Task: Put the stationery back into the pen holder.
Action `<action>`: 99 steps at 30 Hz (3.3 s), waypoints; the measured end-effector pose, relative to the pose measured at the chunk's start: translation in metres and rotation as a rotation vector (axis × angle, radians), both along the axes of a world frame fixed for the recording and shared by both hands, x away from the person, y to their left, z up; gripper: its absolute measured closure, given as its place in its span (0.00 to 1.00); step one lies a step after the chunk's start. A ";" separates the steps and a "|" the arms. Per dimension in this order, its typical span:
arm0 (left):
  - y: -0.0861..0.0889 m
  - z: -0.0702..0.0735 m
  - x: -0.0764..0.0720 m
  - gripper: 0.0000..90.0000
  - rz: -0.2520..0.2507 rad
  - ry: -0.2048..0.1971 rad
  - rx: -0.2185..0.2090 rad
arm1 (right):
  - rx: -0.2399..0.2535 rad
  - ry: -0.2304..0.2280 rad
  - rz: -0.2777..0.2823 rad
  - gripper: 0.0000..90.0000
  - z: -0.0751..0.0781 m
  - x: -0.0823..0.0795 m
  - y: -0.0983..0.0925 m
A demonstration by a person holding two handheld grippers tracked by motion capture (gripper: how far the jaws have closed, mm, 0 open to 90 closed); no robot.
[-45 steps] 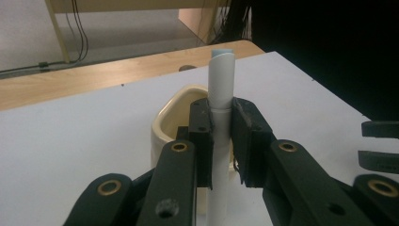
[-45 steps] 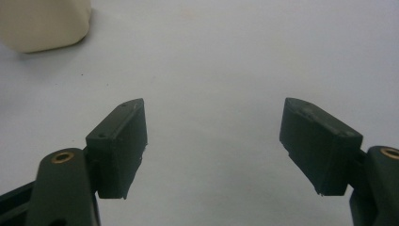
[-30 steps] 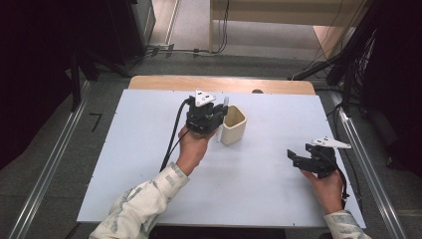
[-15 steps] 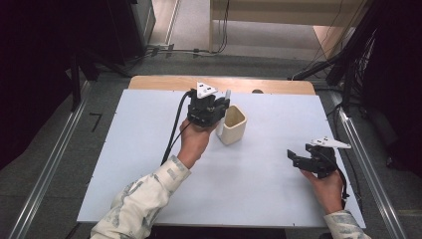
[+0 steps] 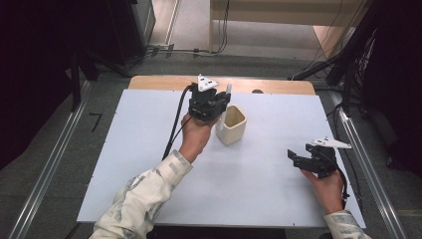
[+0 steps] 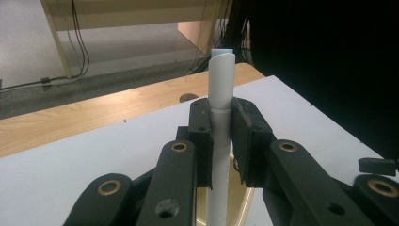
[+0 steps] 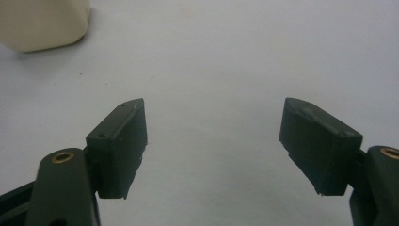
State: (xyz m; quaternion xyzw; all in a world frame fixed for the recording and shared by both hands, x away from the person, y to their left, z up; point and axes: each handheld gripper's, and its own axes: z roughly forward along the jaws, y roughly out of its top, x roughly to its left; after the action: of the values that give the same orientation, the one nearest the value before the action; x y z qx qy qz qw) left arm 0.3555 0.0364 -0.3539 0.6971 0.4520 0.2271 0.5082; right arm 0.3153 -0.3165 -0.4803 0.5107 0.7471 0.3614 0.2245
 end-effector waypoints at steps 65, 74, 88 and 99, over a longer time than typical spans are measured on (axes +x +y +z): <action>-0.023 -0.053 0.033 0.44 -0.055 0.057 0.070 | 0.003 0.007 0.000 0.24 -0.001 -0.001 -0.002; -0.014 -0.056 0.024 0.35 -0.048 0.033 0.059 | -0.002 0.010 -0.002 0.24 -0.001 -0.001 -0.001; 0.002 -0.052 0.008 0.30 -0.037 -0.005 0.029 | -0.005 0.011 -0.006 0.24 -0.002 -0.001 0.000; 0.022 -0.052 -0.006 0.28 -0.023 -0.016 -0.007 | -0.011 0.013 -0.006 0.24 -0.002 0.000 0.001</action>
State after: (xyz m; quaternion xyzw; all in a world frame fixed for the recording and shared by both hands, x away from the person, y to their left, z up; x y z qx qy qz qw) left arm 0.3500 0.0584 -0.4058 0.6987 0.4406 0.2252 0.5167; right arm 0.3150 -0.3155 -0.4826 0.5142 0.7488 0.3534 0.2236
